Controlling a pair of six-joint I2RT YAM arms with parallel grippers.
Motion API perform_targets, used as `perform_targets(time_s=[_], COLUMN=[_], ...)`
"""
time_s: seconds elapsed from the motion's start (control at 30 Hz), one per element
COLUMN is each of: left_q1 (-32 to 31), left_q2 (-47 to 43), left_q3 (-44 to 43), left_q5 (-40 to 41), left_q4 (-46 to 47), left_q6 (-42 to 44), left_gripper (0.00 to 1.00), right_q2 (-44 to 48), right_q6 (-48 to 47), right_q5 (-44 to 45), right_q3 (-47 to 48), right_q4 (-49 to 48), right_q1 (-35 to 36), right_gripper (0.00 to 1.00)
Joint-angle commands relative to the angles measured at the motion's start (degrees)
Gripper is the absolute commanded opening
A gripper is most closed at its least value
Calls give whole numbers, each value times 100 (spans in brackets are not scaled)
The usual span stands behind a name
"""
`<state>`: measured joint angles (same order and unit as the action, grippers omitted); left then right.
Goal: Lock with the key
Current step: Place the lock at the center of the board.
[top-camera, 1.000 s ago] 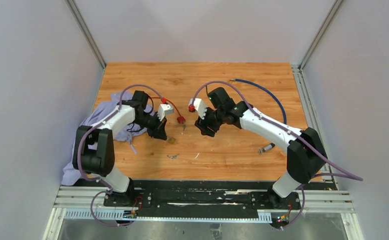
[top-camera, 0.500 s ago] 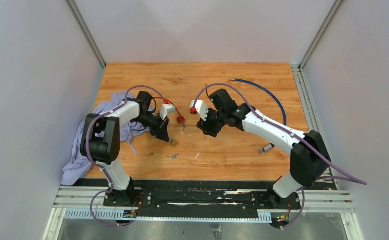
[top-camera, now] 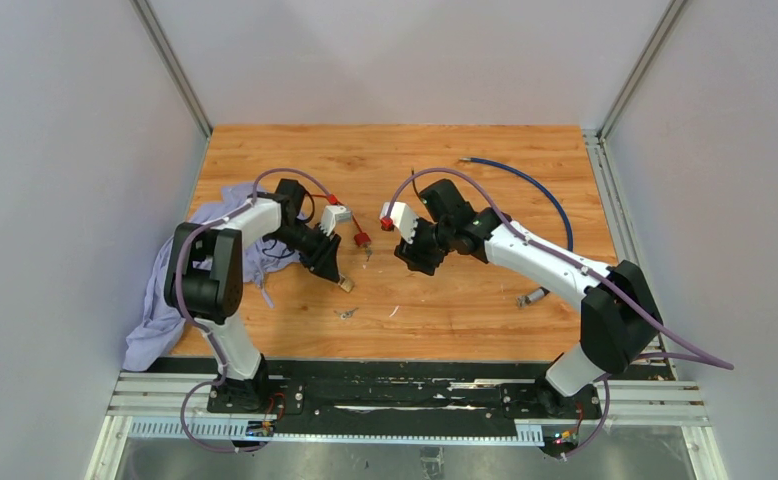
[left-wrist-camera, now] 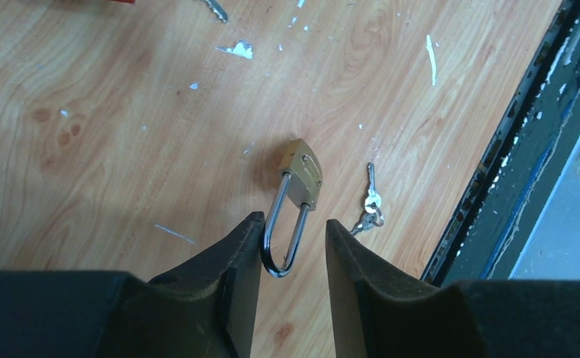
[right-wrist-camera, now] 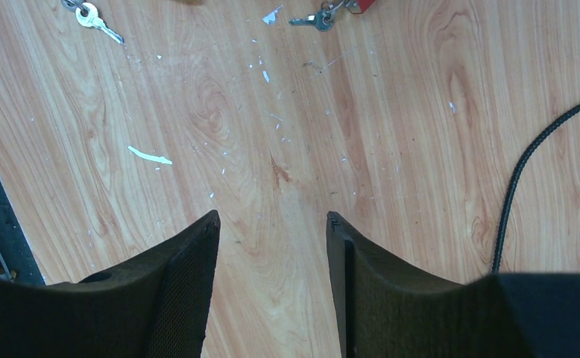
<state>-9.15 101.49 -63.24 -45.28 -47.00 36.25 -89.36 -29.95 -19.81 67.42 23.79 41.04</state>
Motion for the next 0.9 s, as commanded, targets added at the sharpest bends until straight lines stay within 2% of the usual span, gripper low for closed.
perform_targets(time_s=[0.0, 0.3, 0.6, 0.73, 0.77, 0.87], left_q1=[-9, 27, 31, 35, 36, 36], left_q2=[135, 20, -895, -1286, -1372, -1600], left_q3=[-189, -324, -183, -8, 39, 130], left_q5=[207, 679, 1223, 1526, 1590, 1683], left_q4=[-11, 41, 865, 1482, 1638, 2008], left_q6=[-21, -68, -515, -851, -912, -1060], left_gripper=[42, 50, 62, 70, 73, 86], right_q2=[87, 133, 366, 530, 564, 670], right_q6=[-96, -122, -51, -42, -45, -7], right_q5=[13, 71, 243, 337, 357, 413], right_q3=[-103, -100, -94, -127, -125, -119], right_q4=[-78, -86, -143, -175, -181, -191], right_q1=[-61, -66, -93, -151, -175, -277], right_gripper=[54, 53, 57, 62, 66, 69])
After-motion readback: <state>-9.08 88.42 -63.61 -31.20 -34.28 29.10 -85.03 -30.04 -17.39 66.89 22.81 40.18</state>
